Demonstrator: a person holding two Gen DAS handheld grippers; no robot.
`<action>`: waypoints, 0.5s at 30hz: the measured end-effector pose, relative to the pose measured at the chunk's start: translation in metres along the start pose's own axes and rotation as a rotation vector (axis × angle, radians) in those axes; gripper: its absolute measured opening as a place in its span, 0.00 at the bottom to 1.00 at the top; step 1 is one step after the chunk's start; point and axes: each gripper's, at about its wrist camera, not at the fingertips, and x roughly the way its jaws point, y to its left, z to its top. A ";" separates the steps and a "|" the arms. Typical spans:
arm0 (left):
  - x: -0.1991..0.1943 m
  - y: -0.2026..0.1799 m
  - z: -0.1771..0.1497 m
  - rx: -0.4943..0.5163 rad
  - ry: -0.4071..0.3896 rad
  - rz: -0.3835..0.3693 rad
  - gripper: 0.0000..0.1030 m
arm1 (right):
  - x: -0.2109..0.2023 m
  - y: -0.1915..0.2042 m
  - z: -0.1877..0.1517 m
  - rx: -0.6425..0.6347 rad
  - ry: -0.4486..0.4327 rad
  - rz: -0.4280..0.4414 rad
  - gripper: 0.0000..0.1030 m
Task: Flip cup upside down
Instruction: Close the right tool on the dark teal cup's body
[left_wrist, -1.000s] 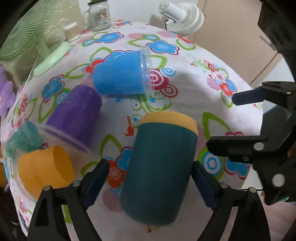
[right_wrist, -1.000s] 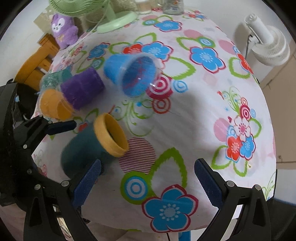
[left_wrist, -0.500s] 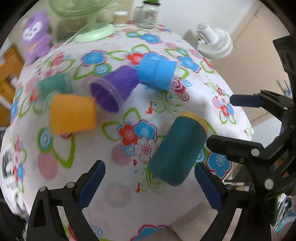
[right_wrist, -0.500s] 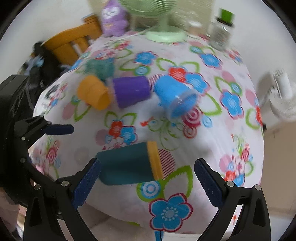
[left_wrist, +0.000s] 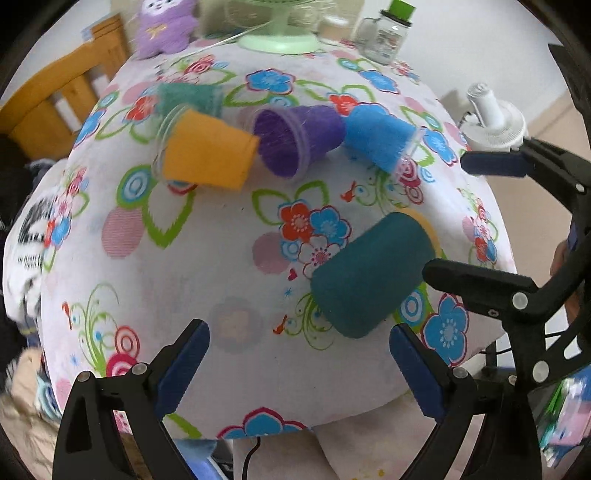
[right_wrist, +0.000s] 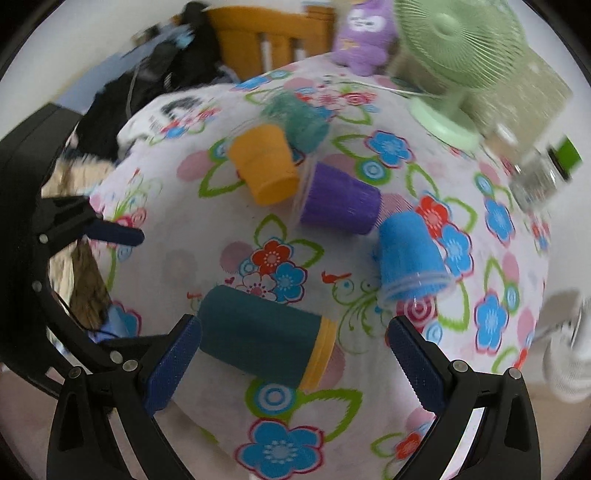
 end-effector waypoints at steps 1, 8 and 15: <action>0.001 0.001 -0.002 -0.015 0.000 0.011 0.97 | 0.002 0.000 0.001 -0.018 0.005 0.007 0.99; 0.010 -0.002 -0.014 -0.043 0.002 0.086 0.98 | 0.025 0.009 0.003 -0.206 0.075 0.051 0.99; 0.021 0.004 -0.024 -0.096 0.021 0.095 0.98 | 0.049 0.024 0.007 -0.370 0.137 0.093 0.98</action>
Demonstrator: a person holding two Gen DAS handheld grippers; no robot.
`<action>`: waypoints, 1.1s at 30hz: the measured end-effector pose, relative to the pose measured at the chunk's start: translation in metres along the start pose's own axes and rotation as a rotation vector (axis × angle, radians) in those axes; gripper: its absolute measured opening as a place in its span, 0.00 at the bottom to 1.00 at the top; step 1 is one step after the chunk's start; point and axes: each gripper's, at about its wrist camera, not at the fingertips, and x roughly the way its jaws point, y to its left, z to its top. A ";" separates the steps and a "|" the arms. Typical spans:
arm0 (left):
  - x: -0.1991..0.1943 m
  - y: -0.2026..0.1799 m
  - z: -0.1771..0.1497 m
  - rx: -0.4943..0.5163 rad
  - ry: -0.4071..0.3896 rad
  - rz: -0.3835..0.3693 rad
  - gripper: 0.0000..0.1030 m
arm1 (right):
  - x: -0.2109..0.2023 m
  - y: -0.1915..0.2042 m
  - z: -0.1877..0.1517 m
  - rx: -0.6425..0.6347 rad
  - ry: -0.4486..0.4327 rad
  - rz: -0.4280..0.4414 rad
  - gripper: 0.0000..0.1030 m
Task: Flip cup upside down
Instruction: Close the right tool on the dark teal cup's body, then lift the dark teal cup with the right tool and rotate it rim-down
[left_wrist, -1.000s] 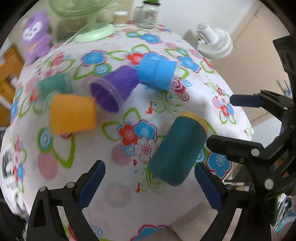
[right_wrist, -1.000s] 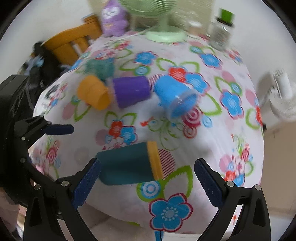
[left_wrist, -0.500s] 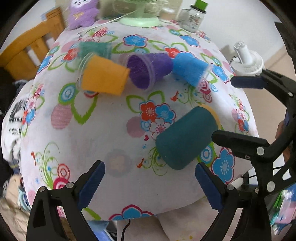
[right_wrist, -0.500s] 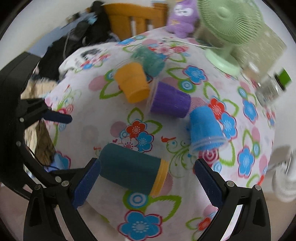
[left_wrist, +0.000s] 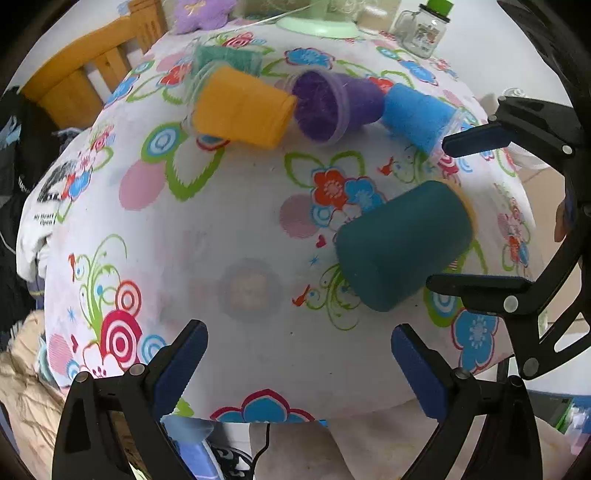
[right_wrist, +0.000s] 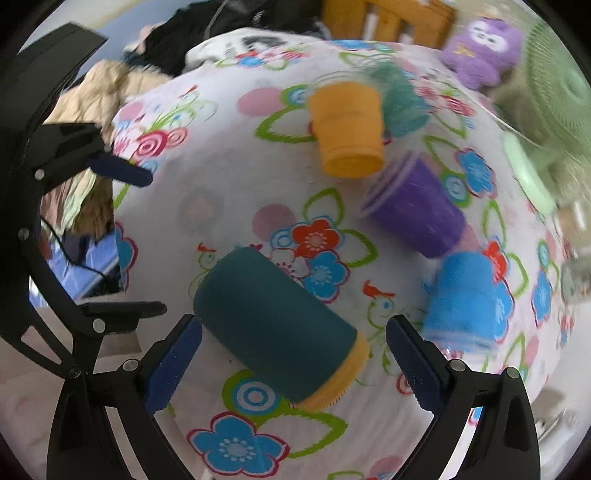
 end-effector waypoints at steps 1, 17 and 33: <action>0.002 0.002 -0.001 -0.008 0.003 0.005 0.98 | 0.003 0.002 0.002 -0.021 0.007 0.004 0.98; 0.030 0.019 -0.019 -0.055 0.027 0.017 0.98 | 0.057 0.027 0.018 -0.351 0.177 0.084 0.78; 0.020 0.021 0.017 -0.041 0.032 0.006 0.97 | 0.011 0.002 0.006 -0.005 -0.034 0.049 0.69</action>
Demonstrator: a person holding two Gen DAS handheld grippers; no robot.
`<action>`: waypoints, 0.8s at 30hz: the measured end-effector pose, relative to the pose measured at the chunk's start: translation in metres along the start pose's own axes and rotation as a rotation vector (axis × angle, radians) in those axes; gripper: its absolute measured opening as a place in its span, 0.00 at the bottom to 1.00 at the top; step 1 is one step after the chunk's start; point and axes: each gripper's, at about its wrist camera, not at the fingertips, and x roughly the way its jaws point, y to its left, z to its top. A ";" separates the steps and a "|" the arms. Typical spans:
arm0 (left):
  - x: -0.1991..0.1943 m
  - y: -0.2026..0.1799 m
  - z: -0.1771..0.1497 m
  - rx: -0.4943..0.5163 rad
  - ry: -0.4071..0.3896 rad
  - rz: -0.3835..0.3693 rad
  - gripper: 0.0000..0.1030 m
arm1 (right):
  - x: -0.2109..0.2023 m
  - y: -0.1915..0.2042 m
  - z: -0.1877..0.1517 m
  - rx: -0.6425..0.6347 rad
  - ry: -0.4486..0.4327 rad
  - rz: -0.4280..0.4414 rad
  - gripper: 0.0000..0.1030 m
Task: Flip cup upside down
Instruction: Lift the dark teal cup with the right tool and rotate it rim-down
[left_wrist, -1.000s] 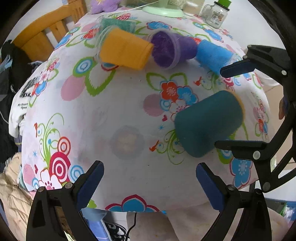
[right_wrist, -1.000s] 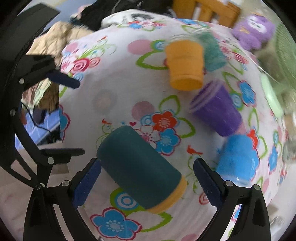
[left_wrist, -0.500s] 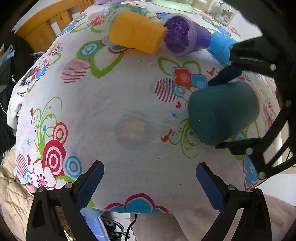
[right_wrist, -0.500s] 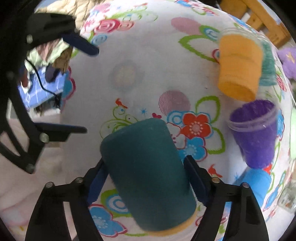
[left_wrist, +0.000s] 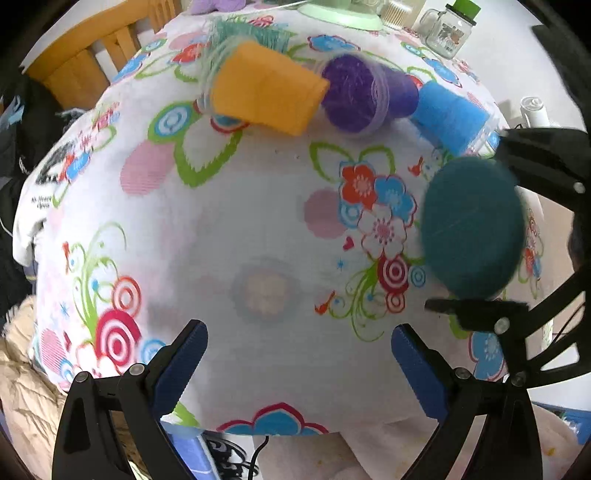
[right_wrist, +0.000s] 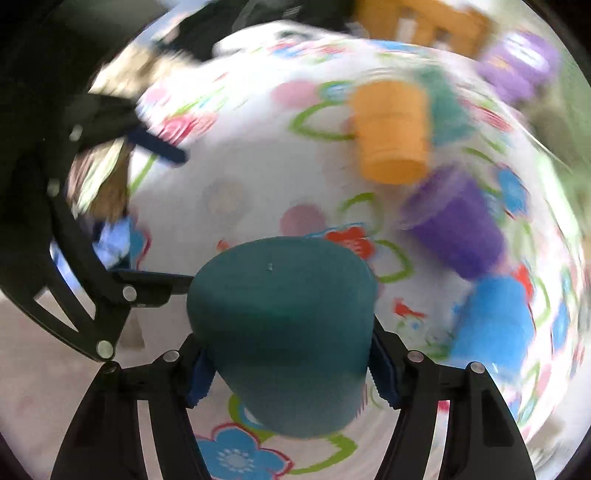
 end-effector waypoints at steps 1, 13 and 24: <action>-0.004 0.002 0.004 0.002 -0.003 0.007 0.97 | -0.005 -0.004 -0.001 0.050 -0.025 -0.008 0.69; -0.052 0.013 0.049 0.119 -0.077 -0.067 0.97 | -0.077 -0.033 -0.011 0.589 -0.281 -0.150 0.68; -0.084 0.009 0.061 0.276 -0.154 -0.121 0.97 | -0.108 -0.008 -0.014 0.831 -0.416 -0.375 0.68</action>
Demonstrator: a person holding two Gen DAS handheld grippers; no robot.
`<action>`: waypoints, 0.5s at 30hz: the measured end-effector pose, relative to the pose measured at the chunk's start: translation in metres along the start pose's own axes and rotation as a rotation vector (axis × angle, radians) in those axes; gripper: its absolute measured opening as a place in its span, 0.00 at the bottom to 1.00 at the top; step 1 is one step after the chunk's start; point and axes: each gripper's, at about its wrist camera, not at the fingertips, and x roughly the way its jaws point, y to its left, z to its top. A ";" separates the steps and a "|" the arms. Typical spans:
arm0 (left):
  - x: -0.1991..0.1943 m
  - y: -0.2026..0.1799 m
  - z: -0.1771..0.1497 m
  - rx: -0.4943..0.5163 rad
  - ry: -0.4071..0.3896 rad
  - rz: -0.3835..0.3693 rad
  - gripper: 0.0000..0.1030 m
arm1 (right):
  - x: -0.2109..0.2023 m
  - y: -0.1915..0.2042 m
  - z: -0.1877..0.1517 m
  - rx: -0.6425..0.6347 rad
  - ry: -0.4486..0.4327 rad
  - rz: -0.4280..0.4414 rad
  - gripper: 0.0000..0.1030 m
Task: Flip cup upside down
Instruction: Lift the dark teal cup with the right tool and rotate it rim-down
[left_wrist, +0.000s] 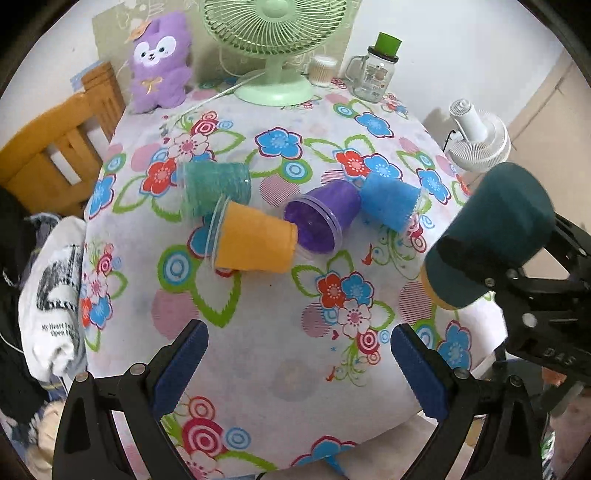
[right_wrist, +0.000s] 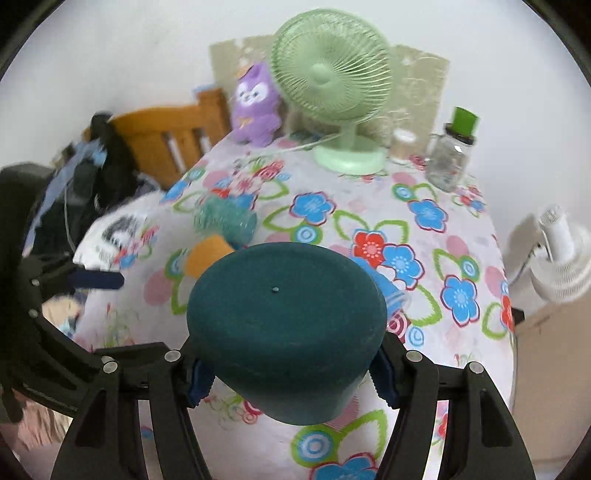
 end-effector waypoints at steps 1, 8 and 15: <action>0.000 0.001 0.000 -0.002 -0.004 -0.002 0.97 | -0.002 0.001 -0.002 0.017 -0.016 -0.006 0.68; 0.004 0.002 -0.001 -0.029 -0.027 0.000 0.97 | -0.009 -0.006 -0.022 0.124 -0.124 -0.023 0.68; 0.023 0.009 -0.009 -0.079 -0.066 0.029 0.97 | 0.008 -0.022 -0.037 0.212 -0.242 -0.030 0.68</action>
